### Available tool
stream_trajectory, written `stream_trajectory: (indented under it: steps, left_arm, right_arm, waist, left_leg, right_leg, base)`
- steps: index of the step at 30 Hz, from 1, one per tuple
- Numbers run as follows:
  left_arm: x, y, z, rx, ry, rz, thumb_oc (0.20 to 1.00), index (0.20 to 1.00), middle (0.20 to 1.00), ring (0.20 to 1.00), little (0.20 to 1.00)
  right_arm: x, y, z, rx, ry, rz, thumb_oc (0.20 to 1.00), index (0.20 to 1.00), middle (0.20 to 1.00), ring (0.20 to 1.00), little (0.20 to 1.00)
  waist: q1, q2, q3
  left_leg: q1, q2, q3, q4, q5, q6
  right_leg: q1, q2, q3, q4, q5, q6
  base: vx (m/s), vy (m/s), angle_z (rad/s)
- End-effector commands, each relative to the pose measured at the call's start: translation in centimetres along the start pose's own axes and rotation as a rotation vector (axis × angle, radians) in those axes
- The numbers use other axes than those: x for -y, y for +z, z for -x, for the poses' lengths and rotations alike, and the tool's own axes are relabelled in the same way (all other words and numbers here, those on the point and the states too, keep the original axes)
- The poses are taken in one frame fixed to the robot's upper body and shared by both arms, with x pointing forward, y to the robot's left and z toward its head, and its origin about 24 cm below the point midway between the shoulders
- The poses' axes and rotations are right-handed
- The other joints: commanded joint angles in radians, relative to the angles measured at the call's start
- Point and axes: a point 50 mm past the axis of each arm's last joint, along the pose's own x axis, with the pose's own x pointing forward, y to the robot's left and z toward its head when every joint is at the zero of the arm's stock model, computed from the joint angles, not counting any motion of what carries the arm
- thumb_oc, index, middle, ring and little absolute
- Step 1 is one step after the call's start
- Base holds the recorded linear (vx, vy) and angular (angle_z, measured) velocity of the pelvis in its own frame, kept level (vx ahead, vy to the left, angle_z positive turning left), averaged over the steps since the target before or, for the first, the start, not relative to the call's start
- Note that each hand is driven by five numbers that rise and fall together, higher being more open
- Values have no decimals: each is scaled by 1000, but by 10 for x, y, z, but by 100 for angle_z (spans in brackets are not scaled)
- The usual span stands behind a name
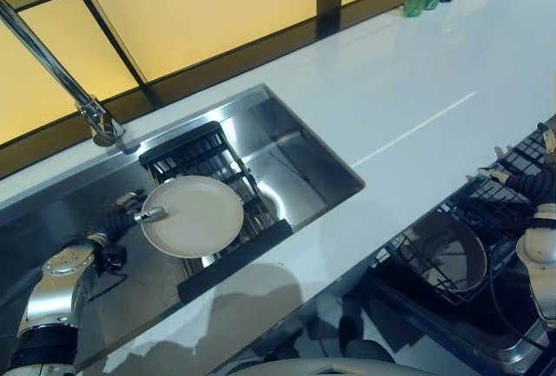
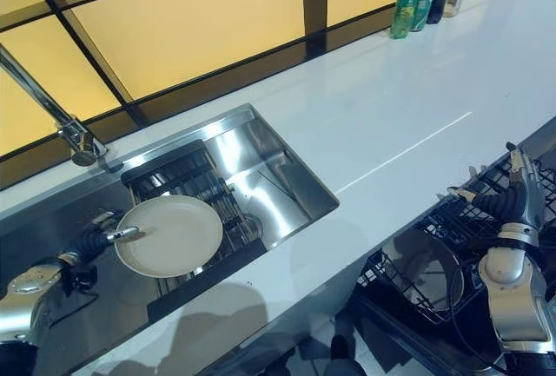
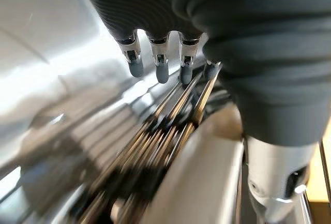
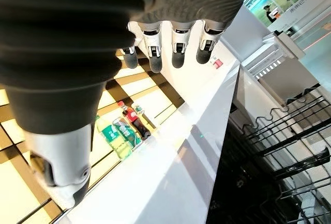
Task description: Pick up plates and place into dishwasher.
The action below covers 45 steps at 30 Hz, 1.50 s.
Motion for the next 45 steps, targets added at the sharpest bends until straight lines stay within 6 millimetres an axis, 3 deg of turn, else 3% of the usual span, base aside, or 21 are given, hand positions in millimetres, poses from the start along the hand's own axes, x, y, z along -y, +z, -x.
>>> stream_trajectory:
  steps: [1,8,15,16,17,45]
  left_arm:
    - [-14,9,8,-49,-44,-48,1000,1000,1000,1000,1000]
    - [-7,23,12,-22,-176,52,1000,1000,1000,1000,1000]
    - [1,20,9,-56,-206,60,1000,1000,1000,1000,1000]
    - [1,20,9,-52,-205,60,423,423,423,423,423]
    - [0,20,9,-46,-200,65,200,200,200,200,200]
    - [-32,28,21,80,110,-17,200,200,200,200,200]
  right_arm:
    - [25,28,-16,118,-127,-29,1000,1000,1000,1000,1000]
    - [28,27,-15,115,-131,-32,1000,1000,1000,1000,1000]
    - [26,27,-15,108,-135,-34,1000,1000,1000,1000,1000]
    - [26,28,-15,105,-135,-34,1000,1000,1000,1000,1000]
    - [26,27,-15,103,-135,-34,1000,1000,1000,1000,1000]
    - [25,16,-6,58,-156,-64,1000,1000,1000,1000,1000]
  waist:
    - [2,-31,-39]
    - [7,-30,-45]
    - [12,-30,-52]
    - [13,-31,-52]
    - [14,-31,-53]
    - [37,-52,-70]
  left_leg:
    - [-128,-18,-18,16,70,17]
    - [-127,-21,-18,15,69,18]
    - [-128,-23,-23,18,68,18]
    - [-128,-23,-25,18,68,19]
    - [-128,-24,-25,18,67,19]
    - [-137,-18,-39,17,70,13]
  right_leg:
    - [4,-85,-21,139,-123,99]
    - [13,-85,-31,132,-126,98]
    - [15,-85,-39,134,-128,95]
    - [15,-85,-39,133,-129,95]
    - [16,-84,-39,132,-130,95]
    - [24,-74,-64,127,-138,92]
  base:
    - [0,0,0]
    - [0,0,0]
    - [-2,-2,1]
    - [-11,-13,4]
    - [-10,-18,3]
    - [-2,-2,1]
